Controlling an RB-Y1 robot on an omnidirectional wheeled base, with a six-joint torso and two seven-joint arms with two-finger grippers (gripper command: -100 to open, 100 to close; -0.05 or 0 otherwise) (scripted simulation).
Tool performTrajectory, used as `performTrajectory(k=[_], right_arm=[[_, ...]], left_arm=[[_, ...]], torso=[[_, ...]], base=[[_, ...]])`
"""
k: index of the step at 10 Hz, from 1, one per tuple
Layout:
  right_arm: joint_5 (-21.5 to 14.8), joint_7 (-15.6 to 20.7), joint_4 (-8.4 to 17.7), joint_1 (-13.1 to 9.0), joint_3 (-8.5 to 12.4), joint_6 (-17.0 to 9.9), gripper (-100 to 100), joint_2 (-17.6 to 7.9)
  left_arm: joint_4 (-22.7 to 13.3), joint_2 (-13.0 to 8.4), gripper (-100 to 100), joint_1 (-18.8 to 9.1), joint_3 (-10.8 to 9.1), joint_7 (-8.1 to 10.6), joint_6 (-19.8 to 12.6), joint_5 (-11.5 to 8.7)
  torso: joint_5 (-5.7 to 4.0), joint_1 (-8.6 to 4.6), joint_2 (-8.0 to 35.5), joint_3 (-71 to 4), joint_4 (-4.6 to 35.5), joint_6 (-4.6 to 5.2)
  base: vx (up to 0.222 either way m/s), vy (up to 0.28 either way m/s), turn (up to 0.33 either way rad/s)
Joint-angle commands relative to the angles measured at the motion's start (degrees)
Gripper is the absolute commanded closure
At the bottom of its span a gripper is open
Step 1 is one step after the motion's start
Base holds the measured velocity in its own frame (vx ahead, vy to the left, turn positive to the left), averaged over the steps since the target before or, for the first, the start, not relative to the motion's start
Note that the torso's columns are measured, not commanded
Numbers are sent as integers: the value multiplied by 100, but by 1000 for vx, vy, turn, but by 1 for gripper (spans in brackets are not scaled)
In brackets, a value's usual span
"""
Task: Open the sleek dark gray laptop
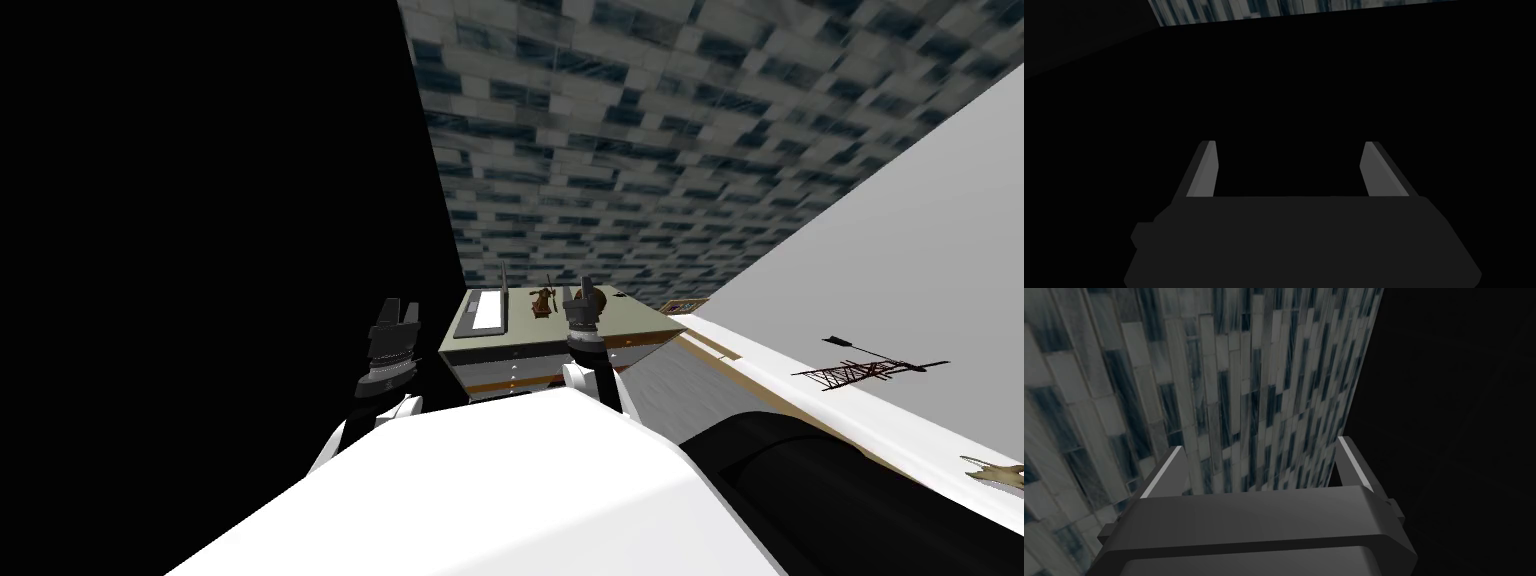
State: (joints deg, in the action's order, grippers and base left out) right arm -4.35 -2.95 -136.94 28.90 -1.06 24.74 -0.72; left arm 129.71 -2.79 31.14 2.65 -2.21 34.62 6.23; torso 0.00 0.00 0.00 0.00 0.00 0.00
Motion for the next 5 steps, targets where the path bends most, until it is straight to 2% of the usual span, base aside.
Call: performTrajectory(k=[1, 5], right_arm=[[0, 0, 0, 0, 0, 0, 0, 0], [0, 0, -1, 0, 0, 0, 0, 0]], left_arm=[[0, 0, 0, 0, 0, 0, 0, 0], [1, 0, 0, 0, 0, 0, 0, 0]], torso=[[0, 0, 232, -467, 235, 0], [0, 0, 1845, -3692, 1846, 0]], base=[[0, 0, 0], [0, 0, 0]])
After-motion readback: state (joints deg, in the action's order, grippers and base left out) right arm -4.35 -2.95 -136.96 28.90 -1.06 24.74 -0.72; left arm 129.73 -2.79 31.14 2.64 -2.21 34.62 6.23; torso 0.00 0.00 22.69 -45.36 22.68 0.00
